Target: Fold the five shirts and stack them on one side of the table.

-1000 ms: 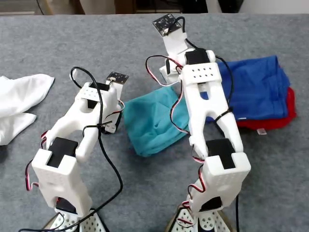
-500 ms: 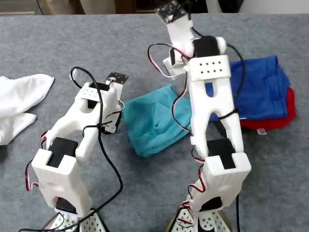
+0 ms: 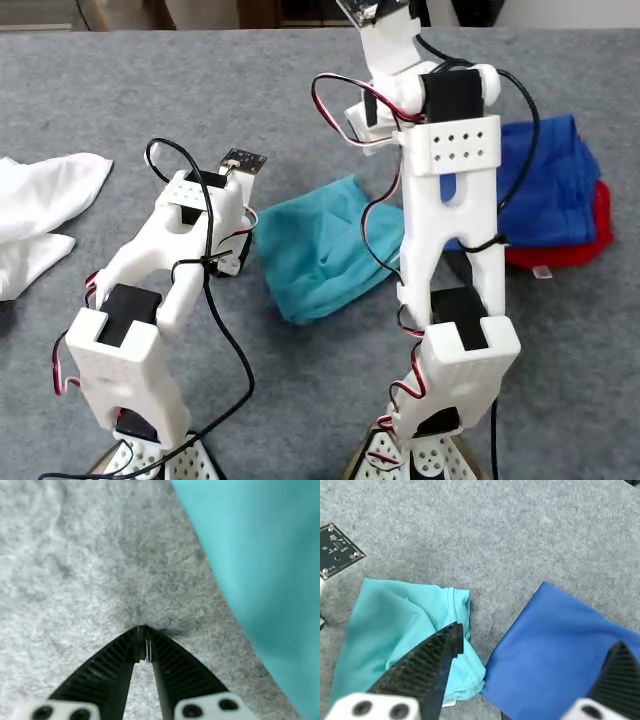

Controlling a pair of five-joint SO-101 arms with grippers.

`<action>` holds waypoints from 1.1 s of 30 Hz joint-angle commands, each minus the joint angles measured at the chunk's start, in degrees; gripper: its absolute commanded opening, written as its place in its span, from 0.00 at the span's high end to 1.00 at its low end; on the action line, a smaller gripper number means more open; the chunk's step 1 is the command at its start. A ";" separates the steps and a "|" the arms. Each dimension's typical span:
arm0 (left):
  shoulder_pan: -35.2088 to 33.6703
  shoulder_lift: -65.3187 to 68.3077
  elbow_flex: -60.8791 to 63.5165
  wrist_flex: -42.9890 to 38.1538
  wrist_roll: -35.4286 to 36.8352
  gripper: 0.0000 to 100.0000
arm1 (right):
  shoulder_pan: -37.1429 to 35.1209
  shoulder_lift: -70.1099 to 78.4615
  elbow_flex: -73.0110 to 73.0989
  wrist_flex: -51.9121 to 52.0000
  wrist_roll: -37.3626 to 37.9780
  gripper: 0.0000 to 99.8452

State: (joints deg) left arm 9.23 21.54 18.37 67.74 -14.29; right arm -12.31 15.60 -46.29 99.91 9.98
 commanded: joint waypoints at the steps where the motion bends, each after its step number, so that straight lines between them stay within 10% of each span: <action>1: -0.53 1.10 6.07 0.44 0.18 0.98 | 0.40 -3.47 -2.95 1.41 -0.53 0.58; 21: -0.53 1.10 6.07 0.44 0.18 0.98 | 4.18 -26.68 5.23 2.29 -1.32 0.58; 33: -0.53 1.10 6.07 0.44 0.18 0.98 | 4.62 -43.12 48.40 1.14 -36.48 0.58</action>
State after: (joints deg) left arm 9.23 21.54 18.37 67.74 -14.29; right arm -8.44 -24.48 -8.04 101.32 -17.54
